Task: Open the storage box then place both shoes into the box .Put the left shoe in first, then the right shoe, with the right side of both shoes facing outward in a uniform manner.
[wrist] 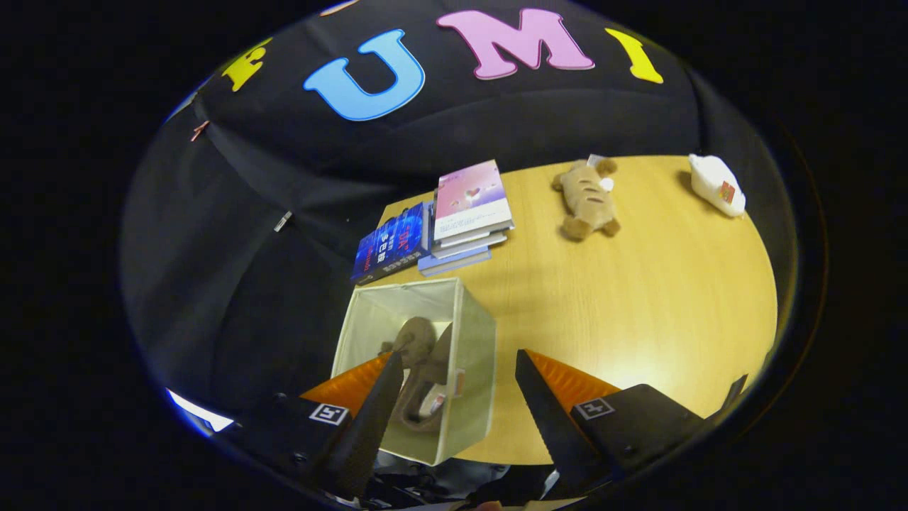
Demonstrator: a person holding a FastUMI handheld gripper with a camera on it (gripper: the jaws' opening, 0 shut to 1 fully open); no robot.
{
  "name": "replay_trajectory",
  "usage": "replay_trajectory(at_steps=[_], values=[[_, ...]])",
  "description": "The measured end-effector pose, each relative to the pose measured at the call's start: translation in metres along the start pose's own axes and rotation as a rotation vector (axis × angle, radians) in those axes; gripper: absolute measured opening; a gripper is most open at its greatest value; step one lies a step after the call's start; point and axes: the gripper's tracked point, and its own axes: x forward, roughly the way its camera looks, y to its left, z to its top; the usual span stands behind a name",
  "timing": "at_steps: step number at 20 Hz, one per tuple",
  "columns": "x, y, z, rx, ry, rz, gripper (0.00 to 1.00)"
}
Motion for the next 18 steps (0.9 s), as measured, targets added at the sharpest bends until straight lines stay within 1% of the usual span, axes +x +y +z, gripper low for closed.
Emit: replay_trajectory(at_steps=[4,7,14,18], values=[[-0.028,-0.029,0.038,-0.162,-0.168,-0.088,0.99],[-0.052,-0.041,0.061,-0.261,-0.281,-0.133,0.99],[-0.112,-0.042,0.097,-0.370,-0.523,-0.146,0.99],[-0.139,-0.037,0.101,-0.434,-0.622,-0.136,0.98]])
